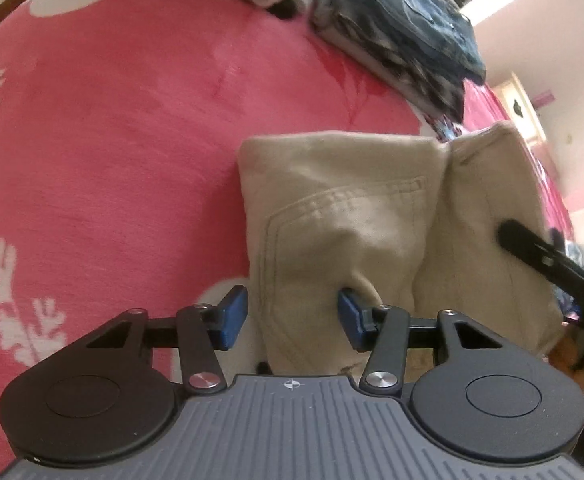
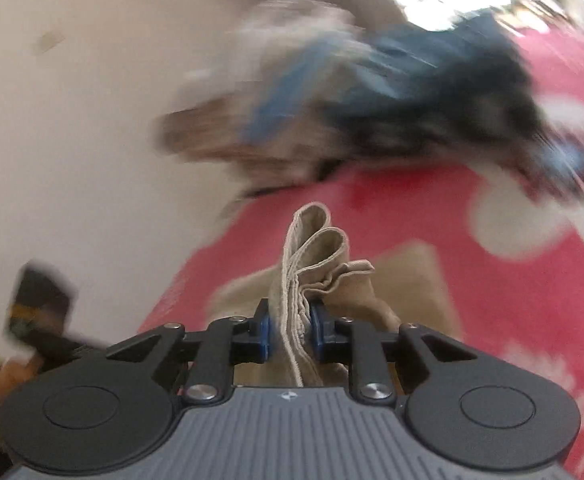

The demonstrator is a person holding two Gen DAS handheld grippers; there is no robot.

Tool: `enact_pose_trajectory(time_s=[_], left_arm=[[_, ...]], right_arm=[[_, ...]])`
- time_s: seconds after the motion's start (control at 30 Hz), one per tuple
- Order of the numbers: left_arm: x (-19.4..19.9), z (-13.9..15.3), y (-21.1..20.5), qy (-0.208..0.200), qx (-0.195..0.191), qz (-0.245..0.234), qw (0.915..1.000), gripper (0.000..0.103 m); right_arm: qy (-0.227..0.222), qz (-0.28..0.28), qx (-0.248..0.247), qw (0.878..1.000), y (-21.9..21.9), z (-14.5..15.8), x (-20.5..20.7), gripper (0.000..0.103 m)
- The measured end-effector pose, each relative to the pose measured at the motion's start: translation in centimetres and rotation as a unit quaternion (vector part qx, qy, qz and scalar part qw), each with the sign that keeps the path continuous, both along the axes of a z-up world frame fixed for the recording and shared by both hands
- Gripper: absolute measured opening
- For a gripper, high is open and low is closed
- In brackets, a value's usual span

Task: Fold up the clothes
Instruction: 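Pinch the trousers fold edge with the right tool to tidy it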

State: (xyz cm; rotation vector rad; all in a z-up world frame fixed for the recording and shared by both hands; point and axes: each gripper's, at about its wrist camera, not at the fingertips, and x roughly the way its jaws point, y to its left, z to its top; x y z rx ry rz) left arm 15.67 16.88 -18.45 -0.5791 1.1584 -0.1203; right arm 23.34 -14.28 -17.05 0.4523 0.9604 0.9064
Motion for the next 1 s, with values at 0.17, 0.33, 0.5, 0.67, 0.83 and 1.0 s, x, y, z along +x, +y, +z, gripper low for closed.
enact_pose_trajectory(time_s=[0.17, 0.33, 0.5, 0.67, 0.83, 1.0], left_arm=[[1.0, -0.5, -0.3, 0.005, 0.007, -0.008, 0.9999, 0.056], [1.6, -0.9, -0.5, 0.010, 0.005, -0.014, 0.9998, 0.063], [2.2, -0.8, -0.6, 0.008, 0.011, -0.023, 0.9996, 0.063], [2.4, -1.4, -0.5, 0.002, 0.001, -0.015, 0.9999, 0.065], [2.4, -2.3, 0.6, 0.000, -0.039, 0.000, 0.9992, 0.066], [2.8, -2.8, 1.2, -0.007, -0.069, 0.016, 0.9975, 0.065]], right_arm=[[0.133, -0.073, 0.072, 0.986, -4.8, -5.7, 1.7, 0.029], [0.163, -0.092, 0.080, 0.979, -7.7, -5.2, 1.5, 0.041], [0.112, -0.078, 0.048, 0.989, -8.1, -2.6, 1.5, 0.069], [0.136, -0.068, -0.004, 0.988, -7.1, -4.4, 3.0, 0.072], [0.172, -0.013, 0.033, 0.984, -4.3, -5.5, 5.2, 0.085], [0.167, 0.025, 0.015, 0.986, -1.5, -4.9, 4.9, 0.078]])
